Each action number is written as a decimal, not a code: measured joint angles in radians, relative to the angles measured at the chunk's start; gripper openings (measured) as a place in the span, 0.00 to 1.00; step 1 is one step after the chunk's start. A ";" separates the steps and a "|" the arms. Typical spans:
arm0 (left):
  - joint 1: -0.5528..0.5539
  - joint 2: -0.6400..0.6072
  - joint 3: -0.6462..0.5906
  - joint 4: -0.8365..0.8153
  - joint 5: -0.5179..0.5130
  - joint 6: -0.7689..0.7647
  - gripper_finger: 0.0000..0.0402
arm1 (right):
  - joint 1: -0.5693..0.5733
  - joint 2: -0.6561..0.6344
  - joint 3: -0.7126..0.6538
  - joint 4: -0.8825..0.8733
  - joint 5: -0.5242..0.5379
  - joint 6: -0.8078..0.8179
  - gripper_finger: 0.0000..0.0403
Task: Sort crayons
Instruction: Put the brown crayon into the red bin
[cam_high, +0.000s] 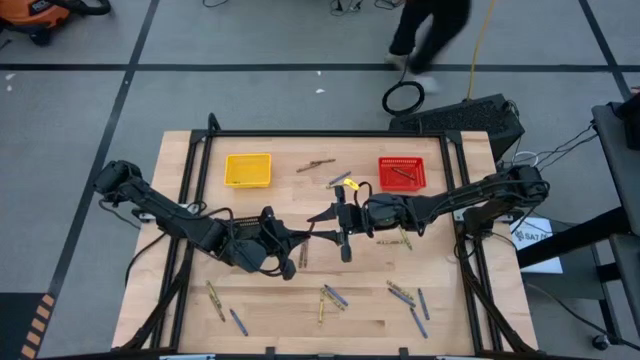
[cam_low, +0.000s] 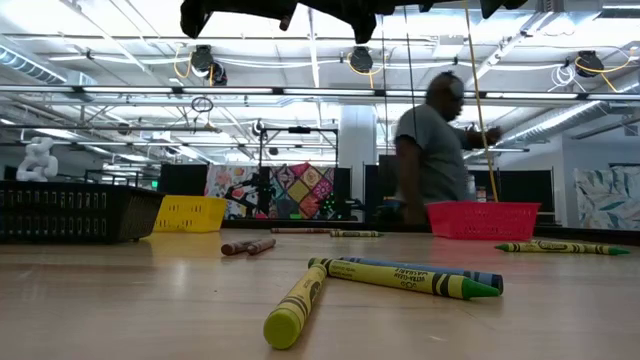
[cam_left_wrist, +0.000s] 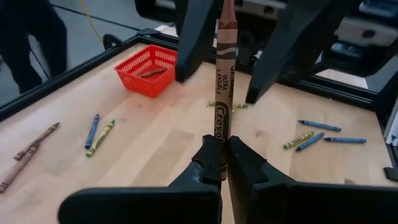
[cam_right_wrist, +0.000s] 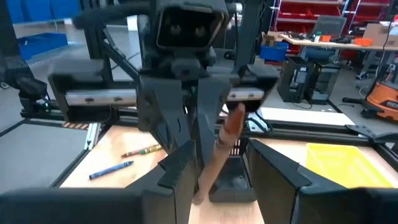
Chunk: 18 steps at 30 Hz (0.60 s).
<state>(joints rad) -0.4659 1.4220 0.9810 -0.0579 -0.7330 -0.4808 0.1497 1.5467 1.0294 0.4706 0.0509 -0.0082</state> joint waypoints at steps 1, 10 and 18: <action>0.003 0.000 0.000 -0.001 0.001 0.000 0.00 | 0.000 0.000 0.000 0.007 0.000 0.000 0.32; 0.016 0.000 0.000 -0.001 0.023 0.020 0.00 | 0.000 0.000 0.000 -0.004 0.000 0.000 0.23; 0.016 0.000 0.000 -0.007 0.022 0.024 0.00 | -0.006 0.000 0.000 -0.004 -0.003 0.022 0.02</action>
<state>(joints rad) -0.4499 1.4220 0.9810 -0.0647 -0.7112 -0.4568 0.1440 1.5467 1.0294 0.4667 0.0481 0.0141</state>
